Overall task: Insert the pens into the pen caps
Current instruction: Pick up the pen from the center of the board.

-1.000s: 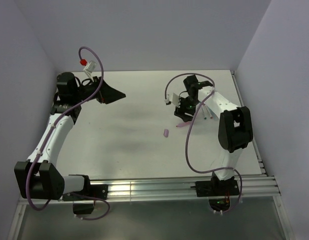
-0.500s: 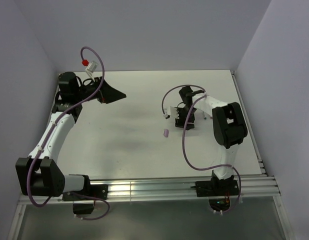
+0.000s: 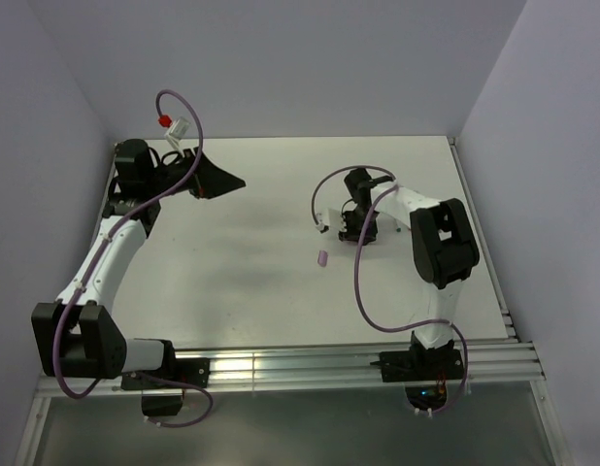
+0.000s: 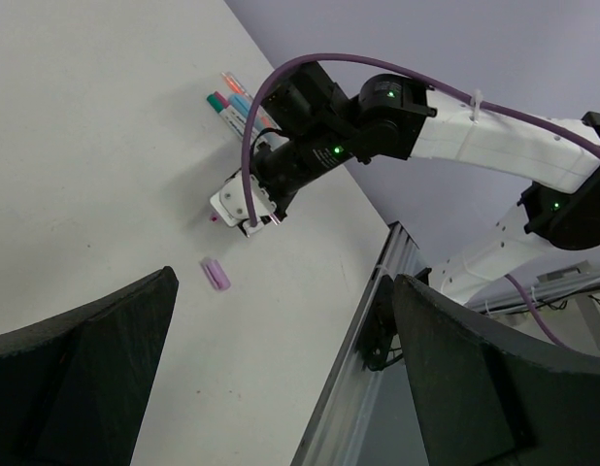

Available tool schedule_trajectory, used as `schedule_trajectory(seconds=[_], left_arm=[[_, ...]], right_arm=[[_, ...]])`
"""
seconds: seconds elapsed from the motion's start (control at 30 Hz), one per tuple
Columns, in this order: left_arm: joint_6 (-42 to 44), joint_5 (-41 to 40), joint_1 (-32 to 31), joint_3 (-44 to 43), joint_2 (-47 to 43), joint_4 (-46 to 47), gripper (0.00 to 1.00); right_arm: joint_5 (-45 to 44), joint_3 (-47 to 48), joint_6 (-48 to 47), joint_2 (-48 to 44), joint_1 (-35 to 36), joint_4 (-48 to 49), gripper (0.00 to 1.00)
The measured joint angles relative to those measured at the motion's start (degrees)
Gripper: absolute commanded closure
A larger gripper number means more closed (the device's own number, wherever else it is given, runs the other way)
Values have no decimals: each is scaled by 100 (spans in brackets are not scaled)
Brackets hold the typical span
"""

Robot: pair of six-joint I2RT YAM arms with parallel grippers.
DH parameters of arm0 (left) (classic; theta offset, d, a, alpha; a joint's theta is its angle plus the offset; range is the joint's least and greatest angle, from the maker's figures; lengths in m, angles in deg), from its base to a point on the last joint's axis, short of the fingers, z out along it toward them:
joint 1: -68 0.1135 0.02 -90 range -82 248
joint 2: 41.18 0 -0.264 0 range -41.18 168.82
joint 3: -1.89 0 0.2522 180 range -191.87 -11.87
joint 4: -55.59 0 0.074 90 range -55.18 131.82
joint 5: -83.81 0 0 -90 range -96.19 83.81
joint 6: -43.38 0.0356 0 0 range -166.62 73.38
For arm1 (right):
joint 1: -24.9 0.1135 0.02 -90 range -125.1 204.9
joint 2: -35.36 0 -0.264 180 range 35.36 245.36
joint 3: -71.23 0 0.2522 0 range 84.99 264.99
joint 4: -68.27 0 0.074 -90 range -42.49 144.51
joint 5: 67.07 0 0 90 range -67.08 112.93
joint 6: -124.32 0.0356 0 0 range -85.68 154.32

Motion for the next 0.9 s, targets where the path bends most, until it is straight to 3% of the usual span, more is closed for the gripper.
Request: schedule_trajectory(seconds=[0.2,0.47,0.53,0.67,0.9], left_arm=[[151,-175,31,-11,-131,-2,1],[-94,898,706,-11,-225,1622,6],[205,944,708,-125,-245,1456,11],[656,352,667,-516,-293,595,13],[-175,-962,278,166,-892,358,4]], right_arm=[[57,103,387,-24,15,-133,100],[1823,1707,1847,-774,-114,-881,100],[2291,2041,2455,-1062,-101,-907,100],[2861,2249,3829,-1521,-28,-669,100],[2796,2033,6133,-1729,511,94,100]])
